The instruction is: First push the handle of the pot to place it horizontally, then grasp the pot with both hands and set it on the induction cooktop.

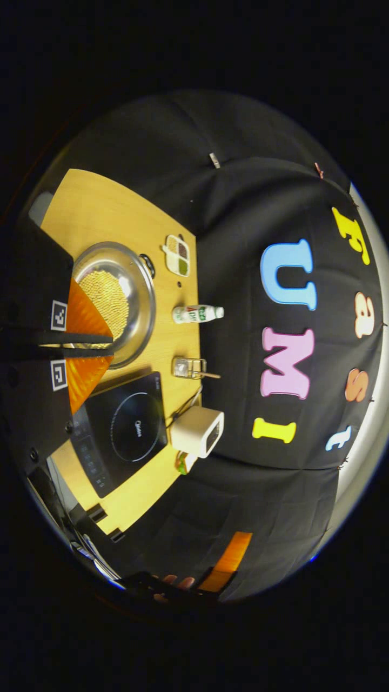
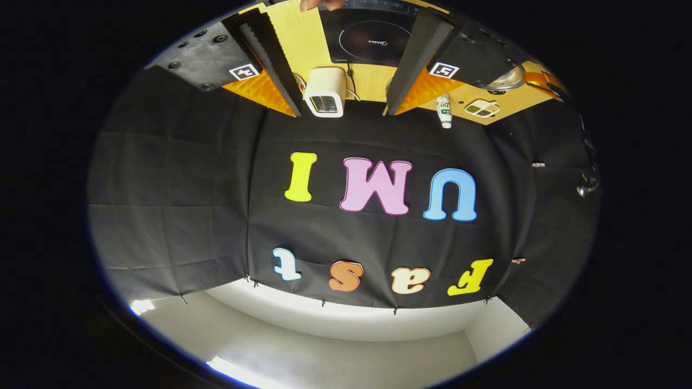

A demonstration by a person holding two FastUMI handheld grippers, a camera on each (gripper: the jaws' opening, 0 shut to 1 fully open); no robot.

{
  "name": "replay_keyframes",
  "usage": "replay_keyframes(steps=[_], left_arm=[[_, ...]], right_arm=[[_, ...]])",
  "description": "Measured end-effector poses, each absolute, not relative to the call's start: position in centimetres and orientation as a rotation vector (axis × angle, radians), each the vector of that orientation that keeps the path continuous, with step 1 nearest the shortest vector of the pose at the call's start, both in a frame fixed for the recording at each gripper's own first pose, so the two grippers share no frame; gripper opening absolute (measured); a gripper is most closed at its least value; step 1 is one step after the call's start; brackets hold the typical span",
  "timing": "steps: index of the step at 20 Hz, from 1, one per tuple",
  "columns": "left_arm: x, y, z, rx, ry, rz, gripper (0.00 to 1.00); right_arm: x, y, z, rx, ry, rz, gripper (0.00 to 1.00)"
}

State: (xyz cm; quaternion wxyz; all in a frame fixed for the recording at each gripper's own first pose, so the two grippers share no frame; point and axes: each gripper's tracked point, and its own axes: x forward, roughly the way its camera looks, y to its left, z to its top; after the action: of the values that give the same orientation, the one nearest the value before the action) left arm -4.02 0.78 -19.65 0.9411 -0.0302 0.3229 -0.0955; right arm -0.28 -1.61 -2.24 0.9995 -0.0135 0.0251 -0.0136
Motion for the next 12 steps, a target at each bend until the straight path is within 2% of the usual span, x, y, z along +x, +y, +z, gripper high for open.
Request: replay_keyframes(steps=[6, 12], left_arm=[[-7.4, -0.1, -26.9, -0.097, 0.974, -0.284, 0.05], [-8.4, 1.1, -32.5, -0.065, 1.142, -0.286, 0.05]], right_arm=[[-0.2, -1.8, -2.6, -0.023, 0.059, -0.036, 0.97], [-0.3, -2.4, -2.8, -0.03, 0.067, -0.048, 0.98]])
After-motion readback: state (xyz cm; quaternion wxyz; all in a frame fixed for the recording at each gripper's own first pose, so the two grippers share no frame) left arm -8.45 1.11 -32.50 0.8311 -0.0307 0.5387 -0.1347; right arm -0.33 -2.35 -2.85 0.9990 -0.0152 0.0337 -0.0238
